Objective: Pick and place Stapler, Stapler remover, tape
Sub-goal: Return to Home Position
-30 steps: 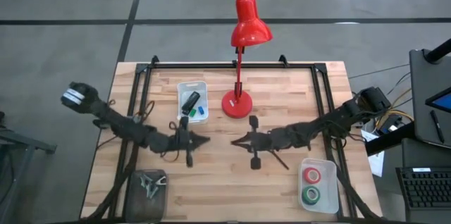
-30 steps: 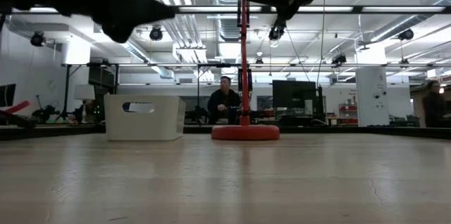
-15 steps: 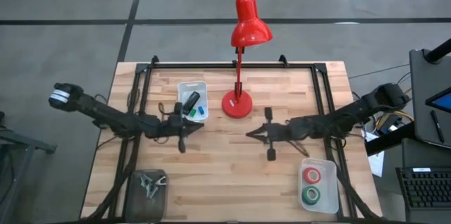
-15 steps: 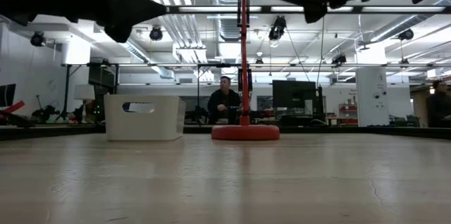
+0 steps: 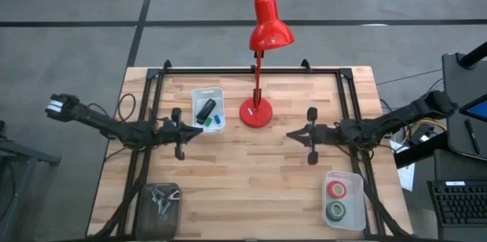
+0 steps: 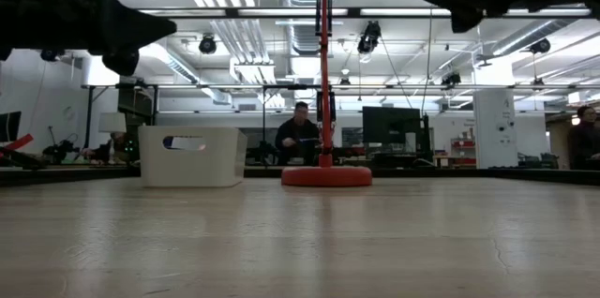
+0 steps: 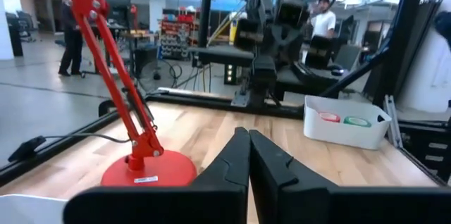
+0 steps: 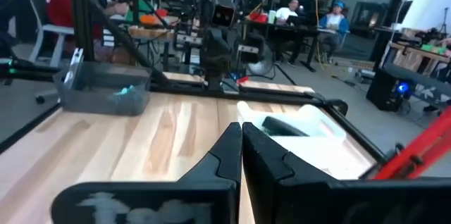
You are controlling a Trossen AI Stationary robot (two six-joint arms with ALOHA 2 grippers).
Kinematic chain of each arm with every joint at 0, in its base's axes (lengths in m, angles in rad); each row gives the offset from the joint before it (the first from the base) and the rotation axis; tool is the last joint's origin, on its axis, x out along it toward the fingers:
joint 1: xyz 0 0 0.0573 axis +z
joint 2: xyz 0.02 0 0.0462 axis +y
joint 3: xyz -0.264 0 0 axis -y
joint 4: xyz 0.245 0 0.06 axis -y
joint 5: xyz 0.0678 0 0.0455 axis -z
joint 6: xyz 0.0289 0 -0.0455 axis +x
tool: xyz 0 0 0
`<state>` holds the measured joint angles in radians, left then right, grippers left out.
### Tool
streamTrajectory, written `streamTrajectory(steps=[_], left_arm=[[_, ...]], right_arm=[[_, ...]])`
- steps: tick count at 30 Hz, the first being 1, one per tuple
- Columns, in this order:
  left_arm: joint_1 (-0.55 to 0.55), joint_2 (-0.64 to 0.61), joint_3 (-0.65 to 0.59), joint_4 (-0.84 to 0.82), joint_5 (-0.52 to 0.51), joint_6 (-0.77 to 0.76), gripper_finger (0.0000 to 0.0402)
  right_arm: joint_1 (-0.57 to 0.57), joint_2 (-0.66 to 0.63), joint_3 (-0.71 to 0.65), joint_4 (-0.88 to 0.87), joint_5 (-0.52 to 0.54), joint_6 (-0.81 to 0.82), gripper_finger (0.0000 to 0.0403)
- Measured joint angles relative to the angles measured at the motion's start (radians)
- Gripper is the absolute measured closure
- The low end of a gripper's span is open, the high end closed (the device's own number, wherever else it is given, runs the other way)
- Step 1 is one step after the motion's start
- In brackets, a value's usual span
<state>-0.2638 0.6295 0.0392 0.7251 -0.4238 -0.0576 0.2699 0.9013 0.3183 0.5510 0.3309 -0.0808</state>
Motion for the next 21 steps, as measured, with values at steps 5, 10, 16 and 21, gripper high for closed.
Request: streamTrajectory(steps=[5, 10, 16, 21], left_arm=[[0.000, -0.108, -0.029, -0.022, 0.000, 0.023, 0.0396], [0.000, -0.192, -0.027, -0.141, 0.000, 0.023, 0.0392], [0.000, -0.303, -0.027, -0.276, 0.000, 0.022, 0.0399], [0.000, -0.402, -0.026, -0.392, 0.000, 0.016, 0.0391]], right_arm=[[0.000, -0.094, -0.088, -0.001, -0.001, 0.002, 0.0394], [-0.006, -0.207, -0.158, -0.002, -0.001, 0.021, 0.0394], [-0.013, -0.365, -0.191, -0.120, -0.016, 0.045, 0.0394], [-0.016, -0.474, -0.194, -0.245, -0.024, 0.051, 0.0394]])
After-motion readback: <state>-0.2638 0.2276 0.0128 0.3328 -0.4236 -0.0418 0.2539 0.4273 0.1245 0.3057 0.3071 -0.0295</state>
